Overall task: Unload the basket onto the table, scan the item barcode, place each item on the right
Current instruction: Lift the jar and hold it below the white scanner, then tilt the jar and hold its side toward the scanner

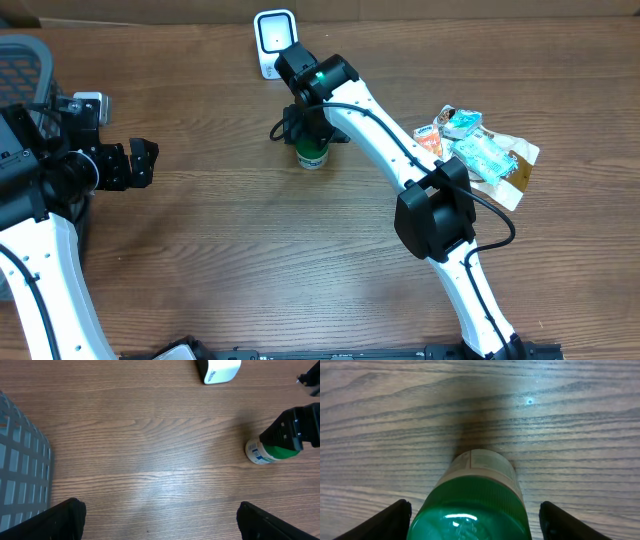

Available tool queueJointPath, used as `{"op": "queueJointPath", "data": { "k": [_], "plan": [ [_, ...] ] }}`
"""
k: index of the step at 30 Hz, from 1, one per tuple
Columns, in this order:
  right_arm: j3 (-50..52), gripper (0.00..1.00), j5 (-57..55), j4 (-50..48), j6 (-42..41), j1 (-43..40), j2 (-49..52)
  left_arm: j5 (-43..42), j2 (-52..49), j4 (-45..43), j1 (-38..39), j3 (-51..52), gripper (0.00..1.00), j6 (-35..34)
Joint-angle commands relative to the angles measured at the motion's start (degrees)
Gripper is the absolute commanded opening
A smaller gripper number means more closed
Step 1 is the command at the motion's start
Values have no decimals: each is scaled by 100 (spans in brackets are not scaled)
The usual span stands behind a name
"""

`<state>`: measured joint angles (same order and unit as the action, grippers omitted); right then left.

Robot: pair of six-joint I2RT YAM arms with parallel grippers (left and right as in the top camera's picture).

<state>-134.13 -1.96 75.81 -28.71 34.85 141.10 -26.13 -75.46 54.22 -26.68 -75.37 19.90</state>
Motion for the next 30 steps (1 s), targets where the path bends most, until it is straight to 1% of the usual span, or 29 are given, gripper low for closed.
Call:
{"op": "queueJointPath", "data": {
  "k": [1, 2, 5, 7, 10, 14, 20, 23, 30],
  "plan": [
    [122, 74, -98, -55, -507, -31, 33, -26, -20, -7, -31, -11, 100, 46],
    [144, 74, -103, -66, -608, -31, 35, -24, -20, -7, -31, -11, 100, 46],
    [144, 67, -116, -79, -715, -46, 37, -26, -20, -7, -31, -11, 100, 46],
    [144, 61, -140, -92, -713, -46, 37, -26, -20, -9, -31, -11, 100, 46],
    [140, 56, -140, -50, -706, -48, 35, -26, -20, -7, -31, -11, 100, 46],
    [63, 56, -92, 153, -671, -48, 35, -26, -20, -9, -31, -11, 100, 46],
    [-361, 57, 352, 544, 208, -52, 17, -26, -20, -9, -31, -11, 100, 46],
    [-623, 57, 868, 640, 966, -52, -63, -26, -20, -9, -31, -11, 99, 46],
    [-855, 56, 2640, 859, 4378, -52, -520, -26, -20, -9, -31, -11, 100, 46]
  ]
}}
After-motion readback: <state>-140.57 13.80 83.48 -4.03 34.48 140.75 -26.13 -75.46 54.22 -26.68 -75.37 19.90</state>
